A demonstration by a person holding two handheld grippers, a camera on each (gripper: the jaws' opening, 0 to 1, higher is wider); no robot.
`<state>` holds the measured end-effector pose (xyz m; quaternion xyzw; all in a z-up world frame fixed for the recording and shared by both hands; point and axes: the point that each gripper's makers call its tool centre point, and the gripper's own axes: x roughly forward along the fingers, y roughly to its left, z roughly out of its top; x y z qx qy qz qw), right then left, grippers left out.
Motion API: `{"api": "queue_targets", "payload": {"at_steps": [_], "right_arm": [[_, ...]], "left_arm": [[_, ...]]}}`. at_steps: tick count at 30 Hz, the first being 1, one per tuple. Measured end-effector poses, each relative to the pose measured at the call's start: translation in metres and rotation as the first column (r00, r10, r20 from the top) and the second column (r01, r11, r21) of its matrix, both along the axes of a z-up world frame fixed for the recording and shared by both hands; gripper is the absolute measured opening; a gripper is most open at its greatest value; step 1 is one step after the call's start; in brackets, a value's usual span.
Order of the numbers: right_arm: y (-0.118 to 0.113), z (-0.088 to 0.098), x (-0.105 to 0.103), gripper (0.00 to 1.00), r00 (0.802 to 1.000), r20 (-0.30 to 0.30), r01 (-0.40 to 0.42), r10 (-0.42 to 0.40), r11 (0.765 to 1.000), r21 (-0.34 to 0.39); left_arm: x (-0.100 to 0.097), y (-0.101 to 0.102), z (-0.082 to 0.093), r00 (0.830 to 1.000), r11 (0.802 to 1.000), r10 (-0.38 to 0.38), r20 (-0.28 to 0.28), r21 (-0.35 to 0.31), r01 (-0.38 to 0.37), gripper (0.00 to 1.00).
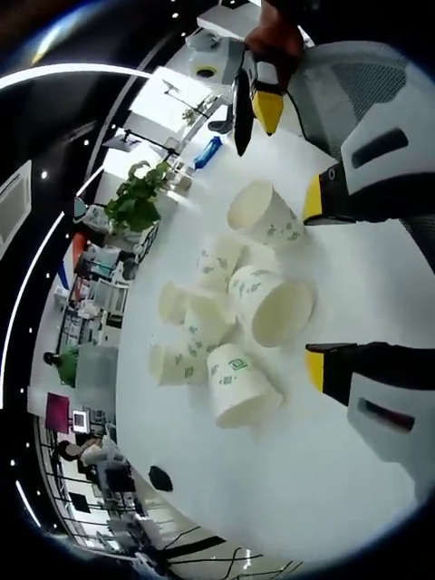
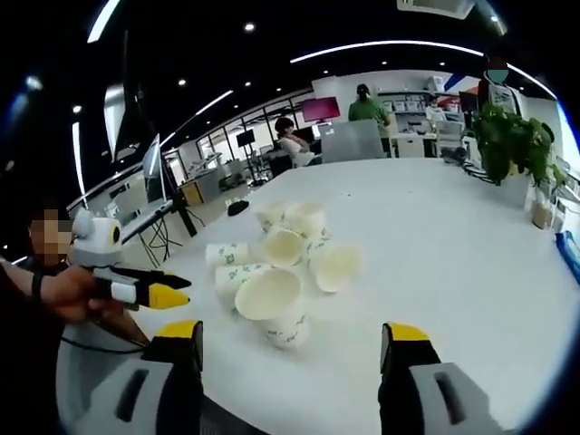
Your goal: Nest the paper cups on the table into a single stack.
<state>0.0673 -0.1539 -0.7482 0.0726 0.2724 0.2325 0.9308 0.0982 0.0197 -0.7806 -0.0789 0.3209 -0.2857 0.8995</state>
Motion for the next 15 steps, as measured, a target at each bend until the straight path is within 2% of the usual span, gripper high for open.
{"api": "queue_targets", "payload": {"at_steps": [6,10,13,14,15], "right_arm": [[0.001,-0.002,0.0,0.79,1.0,-0.002,-0.007,0.007,1.0,-0.001],[0.0,-0.001,0.001,0.78,1.0,0.001,0.001,-0.001,1.0,0.002],[-0.001,-0.001,0.002,0.76,1.0,-0.001,0.006,-0.006,1.0,0.008],[-0.001,-0.001,0.001,0.75,1.0,0.0,0.007,-0.007,1.0,0.011],[-0.001,0.0,0.002,0.74,1.0,0.004,0.008,-0.008,1.0,0.01]], "left_arm": [[0.002,-0.01,-0.009,0.999,0.999,-0.03,-0.02,0.023,0.031,0.5],[0.006,-0.016,-0.014,0.999,1.0,-0.021,-0.037,0.016,0.022,0.46],[0.009,-0.013,-0.024,0.999,0.998,-0.013,-0.047,0.059,0.016,0.34],[0.01,-0.014,-0.027,0.999,0.998,-0.013,-0.052,0.06,0.016,0.28],[0.011,-0.015,-0.028,0.998,0.999,-0.009,-0.063,0.041,0.012,0.27]]}}
